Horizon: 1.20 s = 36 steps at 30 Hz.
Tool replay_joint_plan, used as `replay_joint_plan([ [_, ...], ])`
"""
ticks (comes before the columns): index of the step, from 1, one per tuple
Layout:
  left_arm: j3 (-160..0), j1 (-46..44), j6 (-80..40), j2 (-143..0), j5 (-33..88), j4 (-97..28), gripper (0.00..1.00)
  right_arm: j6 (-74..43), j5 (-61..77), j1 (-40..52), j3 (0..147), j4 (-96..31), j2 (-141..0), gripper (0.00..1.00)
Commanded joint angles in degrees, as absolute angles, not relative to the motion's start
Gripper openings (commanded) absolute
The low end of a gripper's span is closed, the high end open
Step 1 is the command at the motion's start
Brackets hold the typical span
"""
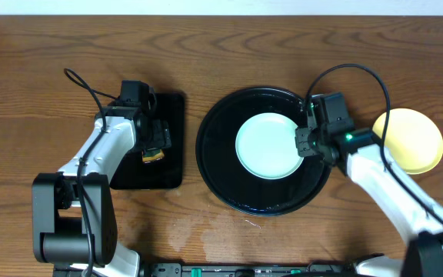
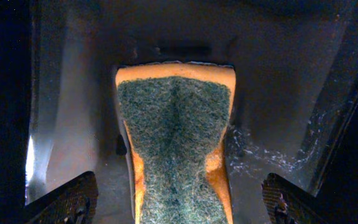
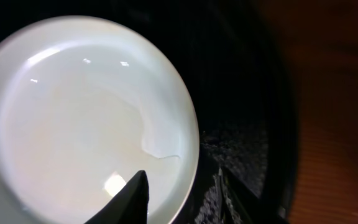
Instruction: Clean dirty plates on tray and stack at the side
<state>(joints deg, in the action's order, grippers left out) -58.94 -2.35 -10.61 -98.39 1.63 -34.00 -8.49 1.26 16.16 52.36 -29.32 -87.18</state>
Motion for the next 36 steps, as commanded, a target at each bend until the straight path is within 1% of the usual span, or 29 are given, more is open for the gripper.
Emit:
replay_joint_plan([
  [1,-58.5,-2.33,-10.31,-98.48,1.98,-33.93,0.86,-8.78,11.94,12.64,52.64,-28.45,-91.98,0.31],
  [2,-58.5,-2.33,-10.31,-98.48,1.98,-33.93,0.86,-8.84,12.88,11.73,52.64,-28.16,-93.25,0.29],
  [5,-58.5,-2.33,-10.31,-98.48,1.98,-33.93,0.86,-9.8,13.3,9.61,52.64,-27.29,-96.49,0.29],
  [9,-58.5,-2.33,-10.31,-98.48,1.96,-33.93,0.86,-9.72,20.14,8.82,52.64,-25.04,-99.63,0.27],
  [10,-58.5,-2.33,-10.31,-98.48,1.96,-33.93,0.86,-9.74,21.58,8.93,52.64,-24.49,-100.47,0.24],
  [11,-58.5,-2.33,-10.31,-98.48,1.96,-33.93,0.86,-9.78,21.96,9.1,52.64,-24.05,-101.34,0.19],
  [12,-58.5,-2.33,-10.31,-98.48,1.96,-33.93,0.86,-9.78,21.87,9.26,52.64,-23.68,-102.19,0.11],
  [13,-58.5,-2.33,-10.31,-98.48,1.96,-33.93,0.86,-9.82,21.47,9.3,52.64,-23.38,-102.96,0.02],
  [17,-58.5,-2.33,-10.31,-98.48,1.98,-33.93,0.86,-10.5,20.8,8.84,52.64,-22.68,-104.25,0.01],
  [20,-58.5,-2.33,-10.31,-98.48,1.96,-33.93,0.86,-10.07,20.18,8.71,52.69,-21.54,-102.39,0.01],
  [24,-58.5,-2.33,-10.31,-98.48,1.98,-33.93,0.86,-9.69,17.3,8.78,52.73,-21.1,-97.56,0.01],
  [28,-58.5,-2.33,-10.31,-98.48,1.96,-33.93,0.86,-5.69,14.66,9.8,52.73,-21.28,-91.44,0.01],
  [32,-58.5,-2.33,-10.31,-98.48,1.96,-33.93,0.86,-5.45,6.28,12.36,52.73,-22.74,-85.56,0.01],
  [36,-58.5,-2.33,-10.31,-98.48,1.98,-33.93,0.86,-3.95,4.89,14.76,52.73,-24.64,-82.98,0.01],
])
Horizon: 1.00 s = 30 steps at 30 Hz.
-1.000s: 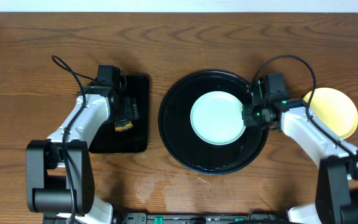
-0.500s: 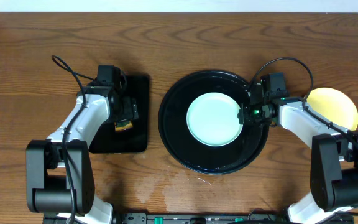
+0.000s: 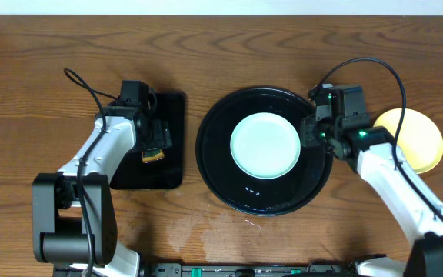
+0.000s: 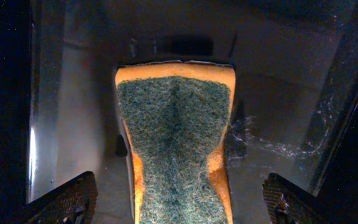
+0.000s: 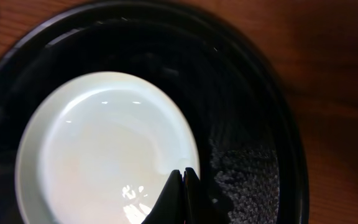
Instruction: Clean dirty plates on tray and stack at the side
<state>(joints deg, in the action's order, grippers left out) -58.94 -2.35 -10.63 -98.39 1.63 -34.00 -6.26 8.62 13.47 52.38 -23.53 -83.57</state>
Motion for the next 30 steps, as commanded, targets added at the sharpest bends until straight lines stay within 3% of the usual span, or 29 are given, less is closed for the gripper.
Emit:
replay_joint_plan([
  [1,-58.5,-2.33,-10.31,-98.48,1.98,-33.93,0.87,-3.99,4.86,14.9,52.71,-25.63,-83.0,0.01],
  [4,-58.5,-2.33,-10.31,-98.48,1.96,-33.93,0.86,-5.3,4.86,14.7,52.69,-28.99,-84.25,0.04],
  [6,-58.5,-2.33,-10.31,-98.48,1.96,-33.93,0.86,-5.74,4.91,14.24,52.64,-30.24,-86.04,0.26],
  [7,-58.5,-2.33,-10.31,-98.48,1.96,-33.93,0.86,-5.72,4.91,13.93,52.64,-30.26,-87.29,0.3],
  [13,-58.5,-2.33,-10.31,-98.48,1.98,-33.93,0.86,-5.69,15.86,11.38,52.64,-26.35,-97.03,0.28],
  [21,-58.5,-2.33,-10.31,-98.48,1.98,-33.93,0.87,-6.35,27.2,8.75,52.64,-20.73,-106.45,0.01],
  [30,-58.5,-2.33,-10.31,-98.48,1.96,-33.93,0.87,-5.17,29.5,8.05,52.66,-17.06,-102.13,0.01],
])
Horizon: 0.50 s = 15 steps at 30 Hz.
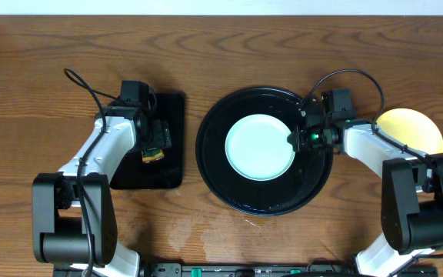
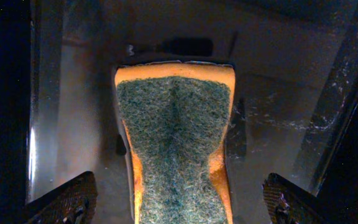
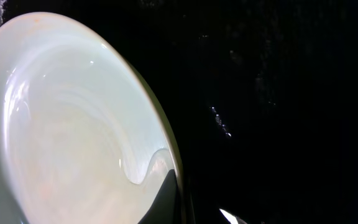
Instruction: Clean dirty plates on tray and stack at the side
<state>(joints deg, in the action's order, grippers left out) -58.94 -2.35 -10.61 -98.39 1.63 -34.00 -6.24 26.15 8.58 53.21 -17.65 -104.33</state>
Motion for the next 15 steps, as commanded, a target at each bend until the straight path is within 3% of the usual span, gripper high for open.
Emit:
replay_joint_plan([
  [1,-58.5,-2.33,-10.31,-98.48,1.98,-33.93,0.87,-4.78,29.45,8.08,52.66,-17.06,-100.95,0.01],
  [6,-58.5,-2.33,-10.31,-98.48,1.98,-33.93,0.87,-2.61,26.46,8.1,52.66,-18.65,-93.91,0.01],
  [15,-58.5,-2.33,-10.31,-98.48,1.96,-33.93,0.87,-1.41,5.19,12.6,52.66,-24.01,-80.42,0.01],
])
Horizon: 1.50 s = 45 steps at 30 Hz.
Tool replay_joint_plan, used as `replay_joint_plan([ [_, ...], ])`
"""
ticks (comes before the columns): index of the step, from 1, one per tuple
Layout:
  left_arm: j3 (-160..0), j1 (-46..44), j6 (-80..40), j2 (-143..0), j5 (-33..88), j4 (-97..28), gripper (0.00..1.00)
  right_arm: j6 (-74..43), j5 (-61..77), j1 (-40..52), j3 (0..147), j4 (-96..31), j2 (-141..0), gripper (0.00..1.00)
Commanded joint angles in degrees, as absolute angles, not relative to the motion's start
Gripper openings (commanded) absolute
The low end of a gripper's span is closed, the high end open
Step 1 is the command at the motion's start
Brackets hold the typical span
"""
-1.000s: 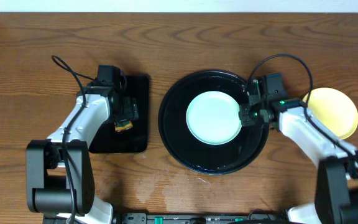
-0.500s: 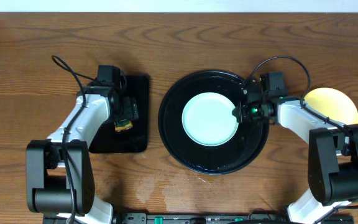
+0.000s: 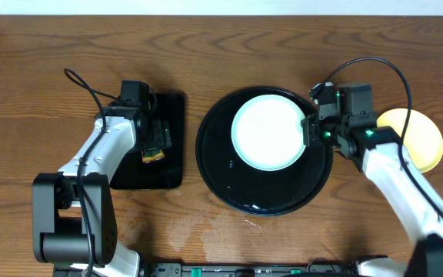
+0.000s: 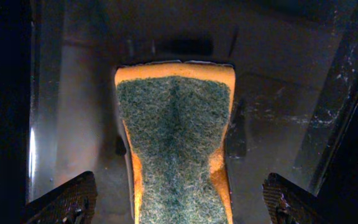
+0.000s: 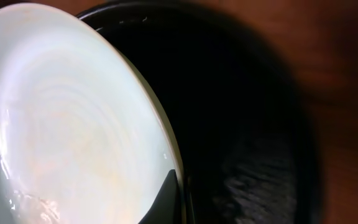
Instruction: Clean dirty plates on tray and stack at the side
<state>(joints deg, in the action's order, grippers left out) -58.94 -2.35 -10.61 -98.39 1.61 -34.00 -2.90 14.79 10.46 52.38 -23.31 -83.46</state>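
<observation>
A pale plate (image 3: 266, 129) is tilted up over the round black tray (image 3: 268, 206), held by its right rim. My right gripper (image 3: 310, 132) is shut on that rim. In the right wrist view one dark finger lies on the plate's (image 5: 73, 118) face and the rim passes through the gripper (image 5: 182, 193). My left gripper (image 3: 154, 138) hangs open over an orange sponge (image 4: 176, 130) with a green scouring face. Its fingertips (image 4: 73, 196) stand well apart on either side of the sponge without touching it.
The sponge lies in a small black rectangular tray (image 3: 168, 165) at the left. A yellow plate (image 3: 420, 140) sits on the wooden table (image 3: 221, 54) to the right of the round tray, just behind my right arm.
The pale plate lay flat in the middle of the round tray with my right gripper at its rim. Now it is raised and tilted, shifted toward the tray's back right. The left arm has not moved.
My right gripper stood at the plate's right edge with one finger over it. Then it was shut and just right of the plate, which lay further left. Then it was on the rim, and now it holds the plate up. The left gripper stayed open over the sponge.
</observation>
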Motion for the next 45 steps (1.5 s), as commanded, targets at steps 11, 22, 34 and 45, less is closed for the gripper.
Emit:
replay_joint_plan([
  [11,-58.5,-2.33,-10.31,-98.48,1.96,-33.93,0.87,-1.39,-28.71,27.88,52.66,-25.82,-70.13,0.01],
  [22,-58.5,-2.33,-10.31,-98.48,1.98,-33.93,0.87,5.74,-52.69,44.49,52.66,-25.71,-68.79,0.01],
  [34,-58.5,-2.33,-10.31,-98.48,1.98,-33.93,0.87,15.94,-60.47,52.25,52.66,-23.97,-68.79,0.01],
  [45,-58.5,-2.33,-10.31,-98.48,1.98,-33.93,0.87,18.13,-63.46,53.34,52.66,-22.68,-68.79,0.01],
])
